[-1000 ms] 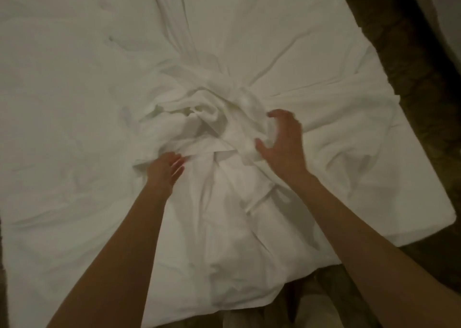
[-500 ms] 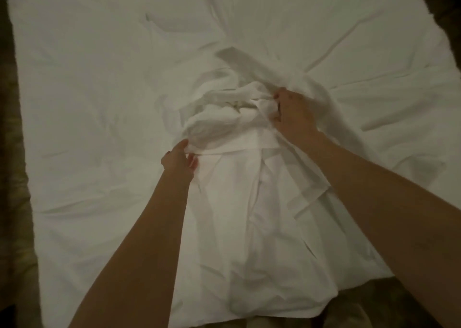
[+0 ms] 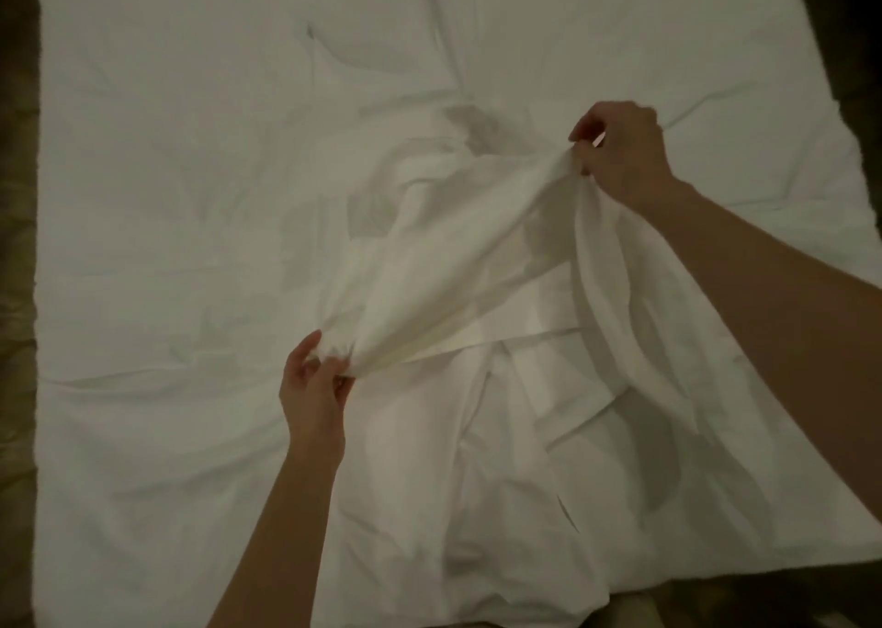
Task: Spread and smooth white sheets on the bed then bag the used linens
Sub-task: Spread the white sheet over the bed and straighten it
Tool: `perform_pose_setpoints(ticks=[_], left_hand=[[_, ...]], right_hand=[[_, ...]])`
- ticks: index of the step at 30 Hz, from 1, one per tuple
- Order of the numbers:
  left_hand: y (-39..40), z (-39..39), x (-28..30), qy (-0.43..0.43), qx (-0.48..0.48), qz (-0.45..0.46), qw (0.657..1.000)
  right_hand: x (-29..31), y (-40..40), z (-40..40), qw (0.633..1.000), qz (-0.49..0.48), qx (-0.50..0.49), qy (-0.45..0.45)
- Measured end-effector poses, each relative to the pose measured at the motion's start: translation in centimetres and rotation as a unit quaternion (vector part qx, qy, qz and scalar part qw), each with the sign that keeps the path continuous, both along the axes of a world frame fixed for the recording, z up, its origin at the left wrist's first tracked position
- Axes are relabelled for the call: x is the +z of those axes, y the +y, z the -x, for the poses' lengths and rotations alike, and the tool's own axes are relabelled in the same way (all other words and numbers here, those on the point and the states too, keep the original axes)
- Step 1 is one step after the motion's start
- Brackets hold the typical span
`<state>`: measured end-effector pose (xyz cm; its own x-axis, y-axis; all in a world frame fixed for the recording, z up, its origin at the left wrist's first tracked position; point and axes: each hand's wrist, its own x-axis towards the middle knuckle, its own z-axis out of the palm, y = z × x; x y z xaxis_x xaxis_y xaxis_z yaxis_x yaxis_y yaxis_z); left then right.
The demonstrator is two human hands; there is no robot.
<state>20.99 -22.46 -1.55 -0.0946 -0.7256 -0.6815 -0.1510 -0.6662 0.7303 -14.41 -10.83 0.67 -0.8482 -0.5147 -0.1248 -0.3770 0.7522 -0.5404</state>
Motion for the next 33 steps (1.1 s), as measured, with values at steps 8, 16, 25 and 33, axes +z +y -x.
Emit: perform_pose_setpoints(ticks=[8,16,25,33], left_hand=[[6.7,-1.8,3.2,-0.040,-0.128,0.070,0.988],[8.7,0.0,3.6,-0.023,-0.288,-0.014,0.957],[8.4,-1.6,4.6,-0.114,-0.116,0.110,0.981],[11.1,-1.7,4.4,-0.140,-0.020,0.107,0.984]], right_hand=[[-1.6,-1.8,-8.0,0.985,-0.018,0.161,-0.061],[-3.2,-2.3,-8.4,0.987,-0.047,0.150,0.041],[-2.8,-6.0,-7.2,0.970,-0.063,0.220,0.088],[-1.4,-10.0,-6.0,0.993,0.083,0.061,-0.056]])
